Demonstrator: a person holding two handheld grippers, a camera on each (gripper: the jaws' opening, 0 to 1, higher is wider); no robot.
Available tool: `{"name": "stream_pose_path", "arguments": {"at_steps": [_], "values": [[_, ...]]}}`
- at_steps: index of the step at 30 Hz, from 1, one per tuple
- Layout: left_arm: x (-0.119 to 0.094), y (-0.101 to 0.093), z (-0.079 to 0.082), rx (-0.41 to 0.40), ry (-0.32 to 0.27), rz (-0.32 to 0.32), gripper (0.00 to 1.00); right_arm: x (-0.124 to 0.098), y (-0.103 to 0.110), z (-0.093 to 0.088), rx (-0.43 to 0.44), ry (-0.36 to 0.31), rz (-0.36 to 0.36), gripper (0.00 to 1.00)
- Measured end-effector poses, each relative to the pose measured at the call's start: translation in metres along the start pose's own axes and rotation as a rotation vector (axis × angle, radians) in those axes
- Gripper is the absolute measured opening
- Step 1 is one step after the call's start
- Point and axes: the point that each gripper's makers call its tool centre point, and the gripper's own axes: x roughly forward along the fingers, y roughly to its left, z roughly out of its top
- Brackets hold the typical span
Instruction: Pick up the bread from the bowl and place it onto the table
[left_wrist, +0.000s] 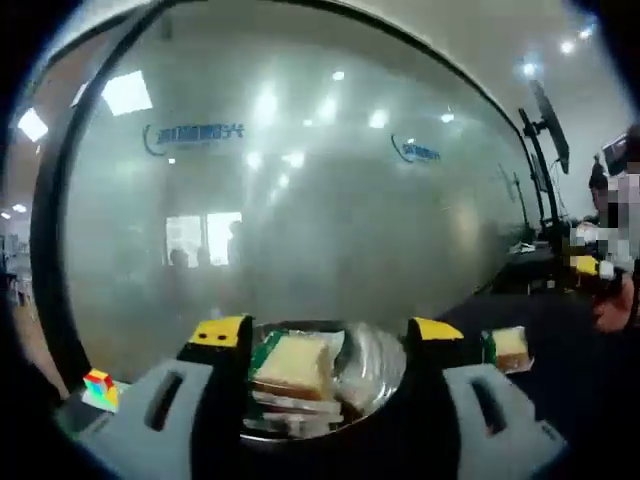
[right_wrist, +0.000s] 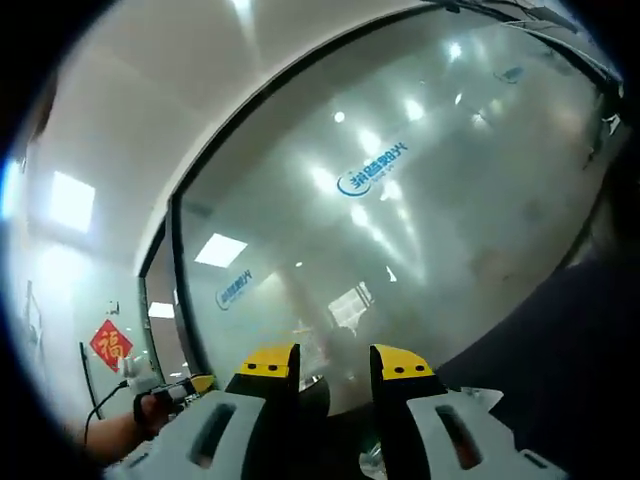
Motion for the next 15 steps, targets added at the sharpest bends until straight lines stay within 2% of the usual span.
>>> {"name": "stream_pose_path", "arguments": {"at_steps": [1,2,4,7,8,11,15], "values": [[0.007,0.002,-0.008,0.061,0.04,-0.01,0.57,0.0,0.001,-0.002,-0.004,0.005,0.001,0.25],[0.014,0.008,-0.017,0.075,0.088,0.006,0.58,0.0,0.001,-0.003,-0.007,0.011,0.002,0.25],[0.029,0.015,-0.019,0.058,0.087,0.01,0.59,0.0,0.0,-0.005,-0.012,0.018,0.001,0.25],[0.05,0.018,-0.028,0.031,0.142,-0.009,0.71,0.0,-0.001,-0.006,-0.017,0.022,-0.004,0.25],[0.051,0.014,-0.035,0.036,0.178,-0.021,0.72,0.0,-0.002,-0.006,-0.018,0.023,-0.005,0.25],[0.064,0.019,-0.052,0.077,0.255,-0.003,0.69,-0.001,-0.004,-0.006,-0.01,0.023,-0.011,0.25],[0.077,0.017,-0.066,0.054,0.311,-0.006,0.69,0.0,-0.005,-0.008,0.012,0.029,-0.01,0.25]]}}
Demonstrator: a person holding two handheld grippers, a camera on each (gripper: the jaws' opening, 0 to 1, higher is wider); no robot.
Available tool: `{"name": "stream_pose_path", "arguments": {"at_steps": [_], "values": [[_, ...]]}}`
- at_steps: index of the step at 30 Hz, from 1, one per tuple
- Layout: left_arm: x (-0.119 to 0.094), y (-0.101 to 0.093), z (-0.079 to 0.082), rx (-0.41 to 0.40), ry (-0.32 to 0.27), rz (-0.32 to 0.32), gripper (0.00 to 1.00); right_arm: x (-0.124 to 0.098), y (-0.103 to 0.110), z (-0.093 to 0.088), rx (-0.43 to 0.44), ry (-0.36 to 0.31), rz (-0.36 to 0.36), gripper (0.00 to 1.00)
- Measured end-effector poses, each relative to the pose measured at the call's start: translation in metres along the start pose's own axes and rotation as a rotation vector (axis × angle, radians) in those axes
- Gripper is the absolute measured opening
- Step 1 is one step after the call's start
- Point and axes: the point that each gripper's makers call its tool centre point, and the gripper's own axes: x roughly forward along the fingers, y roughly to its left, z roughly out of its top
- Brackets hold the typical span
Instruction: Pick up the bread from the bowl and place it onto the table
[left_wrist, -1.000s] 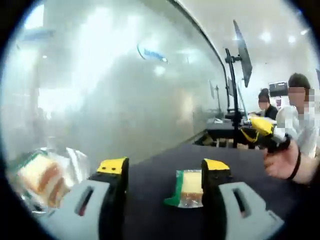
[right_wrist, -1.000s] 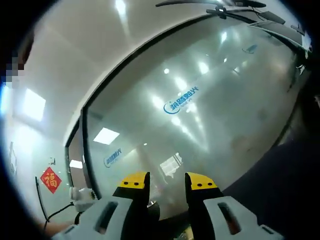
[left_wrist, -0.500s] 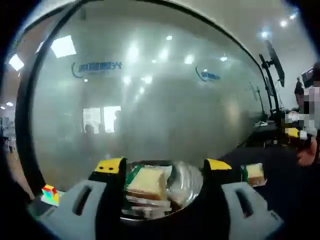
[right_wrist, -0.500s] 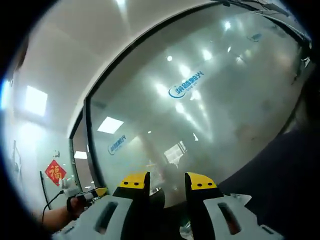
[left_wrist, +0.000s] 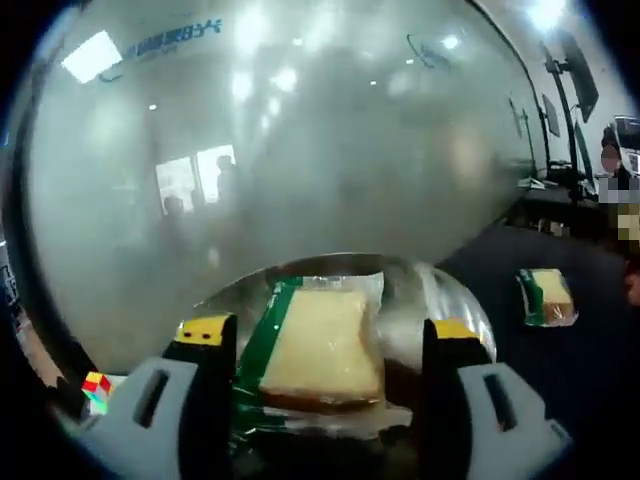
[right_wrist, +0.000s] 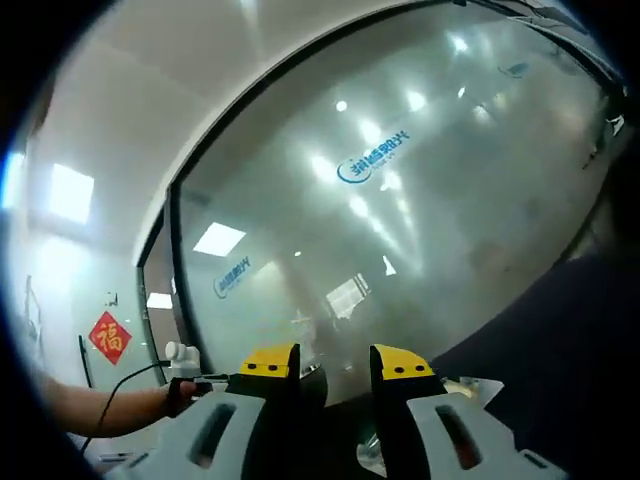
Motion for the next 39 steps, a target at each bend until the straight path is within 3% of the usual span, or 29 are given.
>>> {"name": "stream_pose_path", "arguments": {"at_steps": [4,5,10,14,39], "values": [[0.011,0.004,-0.016,0.01,0.046,0.024,0.69,0.0,0.005,0.0,0.022,-0.004,0.018,0.25],[0.003,0.004,-0.02,0.009,0.05,0.032,0.68,0.0,0.006,0.001,0.024,-0.005,0.023,0.25],[0.006,0.012,-0.021,0.004,0.06,0.068,0.66,0.001,0.01,0.002,0.038,-0.01,0.041,0.25],[0.006,0.009,-0.028,0.053,0.124,0.081,0.62,0.001,0.012,0.002,0.044,-0.009,0.048,0.25],[0.006,0.013,-0.027,0.114,0.136,0.078,0.45,0.003,0.005,-0.002,0.073,0.003,0.029,0.25]]}}
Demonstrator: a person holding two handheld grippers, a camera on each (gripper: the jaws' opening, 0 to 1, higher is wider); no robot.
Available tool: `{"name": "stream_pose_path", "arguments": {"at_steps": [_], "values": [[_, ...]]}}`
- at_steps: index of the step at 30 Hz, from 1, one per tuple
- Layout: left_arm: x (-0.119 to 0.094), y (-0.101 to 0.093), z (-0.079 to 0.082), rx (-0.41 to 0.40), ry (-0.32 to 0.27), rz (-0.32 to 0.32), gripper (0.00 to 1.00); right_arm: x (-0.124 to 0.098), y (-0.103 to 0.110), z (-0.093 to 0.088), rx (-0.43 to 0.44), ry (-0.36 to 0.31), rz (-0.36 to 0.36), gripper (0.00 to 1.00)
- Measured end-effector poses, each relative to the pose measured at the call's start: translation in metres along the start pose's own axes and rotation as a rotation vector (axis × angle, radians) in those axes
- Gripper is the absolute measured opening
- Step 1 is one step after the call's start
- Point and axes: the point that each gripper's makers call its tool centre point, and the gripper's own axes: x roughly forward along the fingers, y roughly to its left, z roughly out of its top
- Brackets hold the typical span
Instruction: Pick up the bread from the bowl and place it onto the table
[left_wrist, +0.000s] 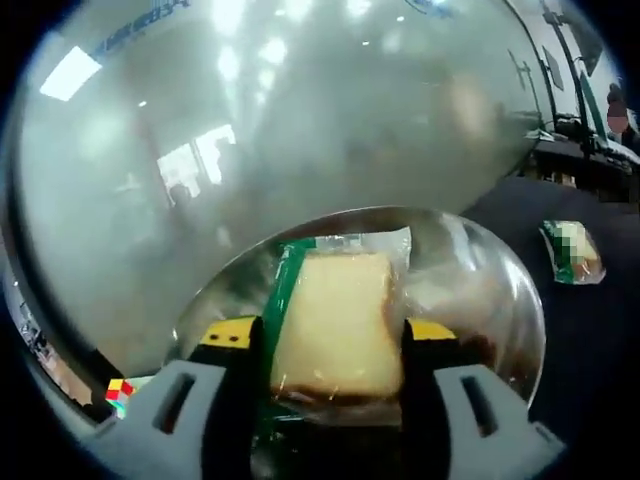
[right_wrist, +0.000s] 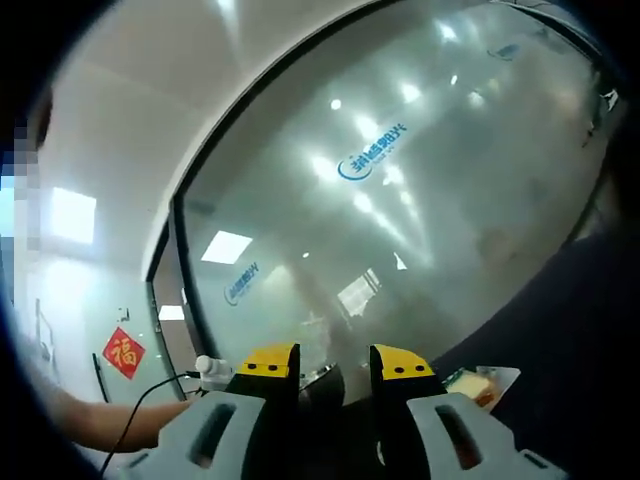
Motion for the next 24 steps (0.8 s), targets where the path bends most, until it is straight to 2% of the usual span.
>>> {"name": "stream_pose_path", "arguments": {"at_steps": [11,16,24], "values": [[0.005,0.007,-0.001,-0.021,0.011,-0.008,0.42,-0.002,-0.001,-0.002,0.016,0.005,-0.01,0.25],[0.0,0.005,0.001,-0.021,-0.003,-0.002,0.41,-0.002,-0.002,-0.002,0.019,0.005,-0.014,0.25],[-0.011,0.006,0.014,-0.015,-0.056,0.014,0.41,-0.002,0.0,-0.005,0.024,0.011,-0.014,0.25]]}}
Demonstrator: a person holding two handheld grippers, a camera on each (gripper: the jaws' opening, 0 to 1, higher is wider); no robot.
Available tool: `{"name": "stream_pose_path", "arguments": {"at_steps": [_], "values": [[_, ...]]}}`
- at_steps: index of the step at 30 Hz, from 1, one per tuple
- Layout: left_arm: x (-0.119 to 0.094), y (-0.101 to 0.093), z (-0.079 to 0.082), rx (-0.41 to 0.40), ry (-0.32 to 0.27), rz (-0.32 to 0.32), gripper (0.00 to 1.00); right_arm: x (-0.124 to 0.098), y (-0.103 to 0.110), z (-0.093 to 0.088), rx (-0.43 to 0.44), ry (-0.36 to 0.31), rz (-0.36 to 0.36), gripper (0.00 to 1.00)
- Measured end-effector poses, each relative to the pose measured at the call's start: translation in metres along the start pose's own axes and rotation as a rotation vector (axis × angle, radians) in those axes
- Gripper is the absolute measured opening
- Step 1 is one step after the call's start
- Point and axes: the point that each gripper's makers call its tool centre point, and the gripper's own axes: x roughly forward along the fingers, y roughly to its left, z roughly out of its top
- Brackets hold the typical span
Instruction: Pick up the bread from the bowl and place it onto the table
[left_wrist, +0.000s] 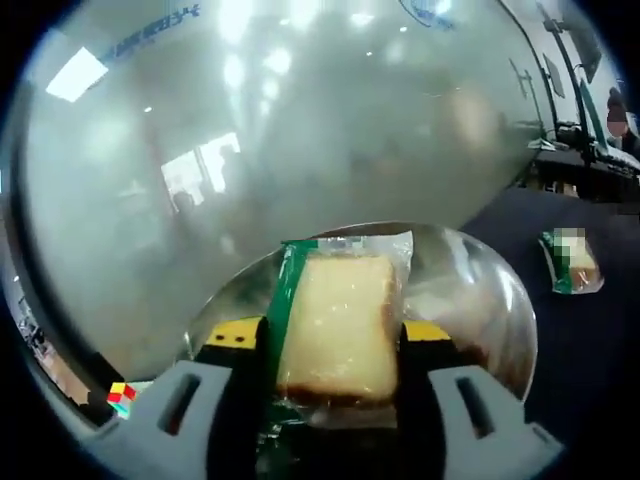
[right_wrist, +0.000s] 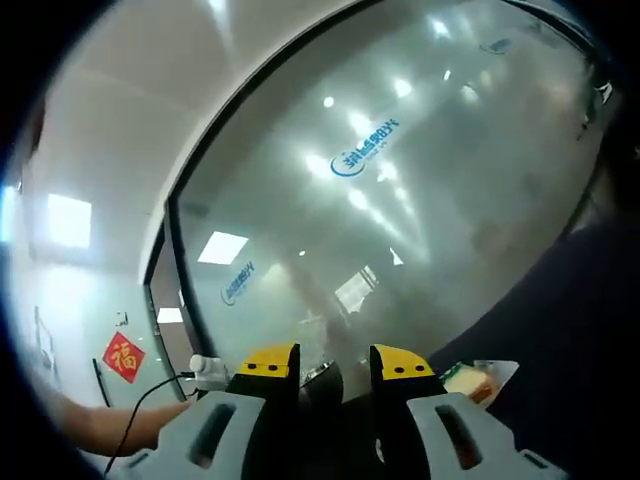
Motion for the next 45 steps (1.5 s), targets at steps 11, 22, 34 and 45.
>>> {"name": "stream_pose_path", "arguments": {"at_steps": [11,22,34,45], "values": [[-0.012,-0.037,0.054,0.073,-0.107,-0.07,0.42,-0.001,-0.003,0.002,0.006,-0.002,-0.008,0.25],[-0.035,-0.146,0.107,0.24,-0.242,-0.236,0.42,-0.005,-0.006,0.017,0.017,-0.041,-0.014,0.25],[-0.035,-0.258,0.119,0.29,-0.29,-0.392,0.43,-0.013,-0.009,0.038,0.017,-0.112,-0.029,0.25],[0.003,-0.328,0.068,0.133,-0.14,-0.532,0.43,-0.018,-0.019,0.047,0.057,-0.147,-0.066,0.25]]}}
